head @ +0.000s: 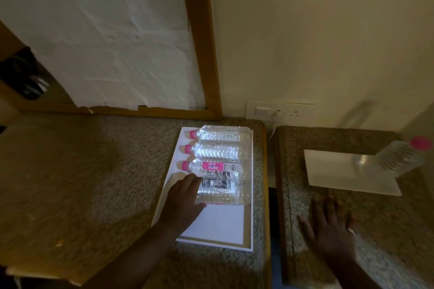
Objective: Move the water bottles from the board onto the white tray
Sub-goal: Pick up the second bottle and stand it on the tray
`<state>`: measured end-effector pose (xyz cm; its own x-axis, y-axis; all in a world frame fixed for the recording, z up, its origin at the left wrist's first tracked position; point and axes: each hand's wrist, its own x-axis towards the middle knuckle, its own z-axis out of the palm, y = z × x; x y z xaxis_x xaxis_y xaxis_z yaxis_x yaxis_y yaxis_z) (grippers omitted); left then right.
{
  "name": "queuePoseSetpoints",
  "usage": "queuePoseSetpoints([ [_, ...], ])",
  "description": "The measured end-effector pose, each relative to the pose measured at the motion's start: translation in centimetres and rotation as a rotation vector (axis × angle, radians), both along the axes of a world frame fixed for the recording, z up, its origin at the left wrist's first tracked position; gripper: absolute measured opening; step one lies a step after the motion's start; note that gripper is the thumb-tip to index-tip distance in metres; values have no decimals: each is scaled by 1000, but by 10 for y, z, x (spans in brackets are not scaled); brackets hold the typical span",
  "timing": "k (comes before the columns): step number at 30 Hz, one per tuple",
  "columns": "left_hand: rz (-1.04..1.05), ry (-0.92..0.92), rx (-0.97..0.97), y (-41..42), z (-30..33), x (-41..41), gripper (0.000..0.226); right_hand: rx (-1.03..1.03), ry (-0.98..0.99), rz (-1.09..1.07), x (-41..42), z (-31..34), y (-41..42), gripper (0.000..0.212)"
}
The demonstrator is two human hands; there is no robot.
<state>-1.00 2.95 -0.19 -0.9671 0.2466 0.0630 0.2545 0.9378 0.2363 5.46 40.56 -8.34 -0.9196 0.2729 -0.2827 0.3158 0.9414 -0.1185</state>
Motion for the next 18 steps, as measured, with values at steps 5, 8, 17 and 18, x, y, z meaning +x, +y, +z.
queuePoseSetpoints([
  [5,-27,-232,91,-20,0,-6,78,9,0,-7,-1,2,-1,82],
  [8,-51,-363,99,-22,6,-13,81,9,11,-7,0,-2,0,84],
  [17,-70,-216,523,-2,89,-39,67,15,60,10,1,-9,3,96],
  [18,-94,-184,593,10,94,-39,65,19,58,9,2,-10,3,97],
])
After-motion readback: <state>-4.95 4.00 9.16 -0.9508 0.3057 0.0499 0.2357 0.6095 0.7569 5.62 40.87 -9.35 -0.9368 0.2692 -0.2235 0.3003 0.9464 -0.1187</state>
